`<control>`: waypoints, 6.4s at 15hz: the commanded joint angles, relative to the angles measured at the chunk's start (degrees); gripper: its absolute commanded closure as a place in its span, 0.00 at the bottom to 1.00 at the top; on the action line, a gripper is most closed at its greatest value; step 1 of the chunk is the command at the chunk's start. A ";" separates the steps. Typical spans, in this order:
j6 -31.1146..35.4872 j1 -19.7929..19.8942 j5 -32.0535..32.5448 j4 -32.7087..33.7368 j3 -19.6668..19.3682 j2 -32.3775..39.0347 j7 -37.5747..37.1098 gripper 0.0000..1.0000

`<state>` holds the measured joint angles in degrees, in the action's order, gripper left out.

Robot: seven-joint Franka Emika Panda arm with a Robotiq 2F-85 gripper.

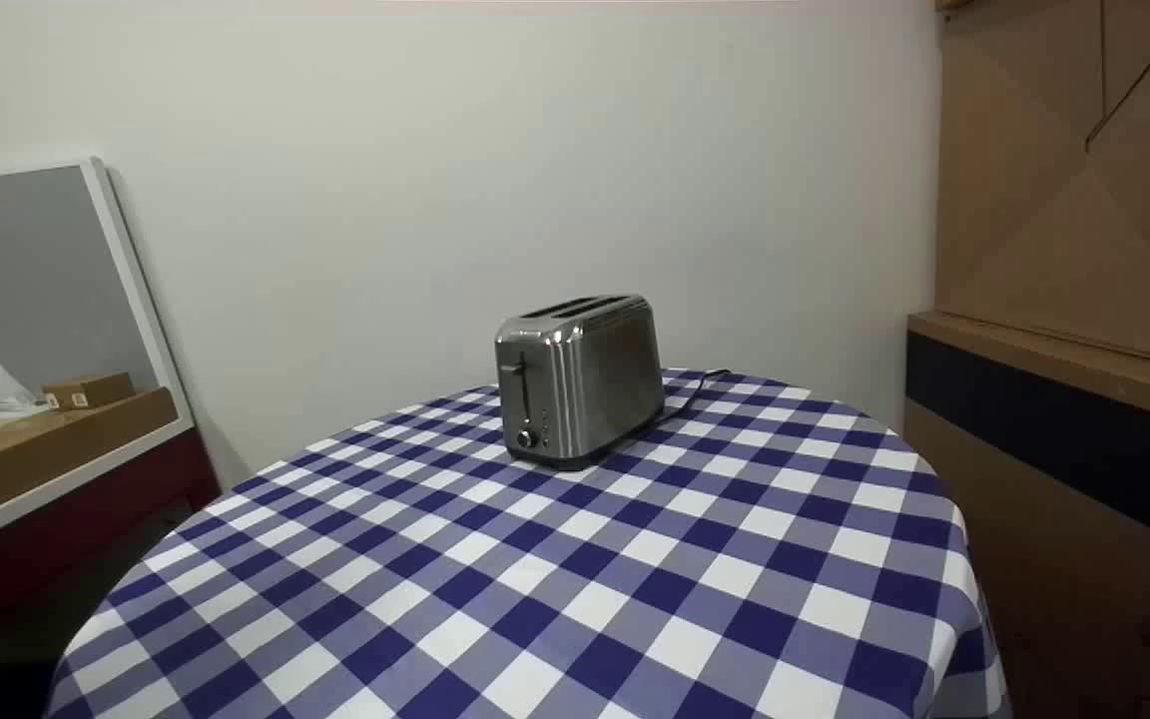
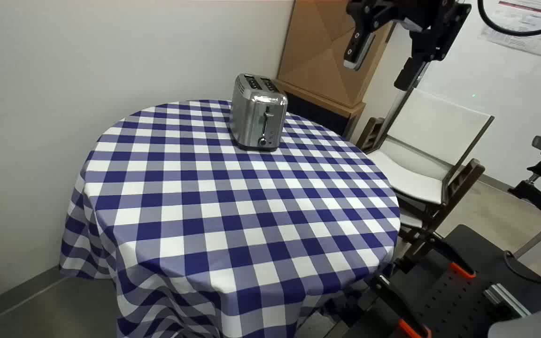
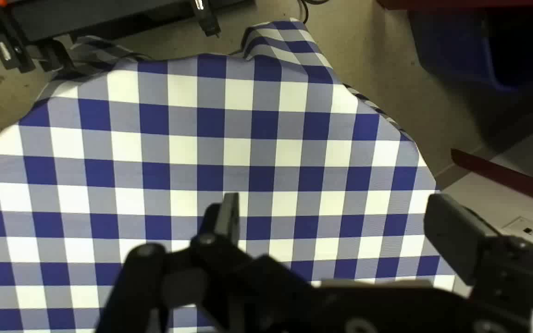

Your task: Push the lever on the toaster downwards

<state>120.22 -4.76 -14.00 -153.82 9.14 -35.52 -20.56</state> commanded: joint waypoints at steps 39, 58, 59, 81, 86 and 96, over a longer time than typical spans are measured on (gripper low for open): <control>21.06 2.93 20.80 52.45 -12.63 64.18 0.74 0.91; 21.05 1.15 20.36 65.22 -15.58 86.76 2.36 1.00; 20.92 1.17 20.27 65.58 -15.48 87.22 2.62 1.00; 9.46 -0.36 15.08 26.79 -8.48 41.03 6.13 1.00; 8.66 -1.55 15.04 13.92 -5.00 26.80 6.20 1.00; 3.26 -1.30 8.22 1.71 -2.86 9.46 6.46 0.32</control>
<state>124.84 -6.29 -3.78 -148.91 6.32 -20.62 -13.90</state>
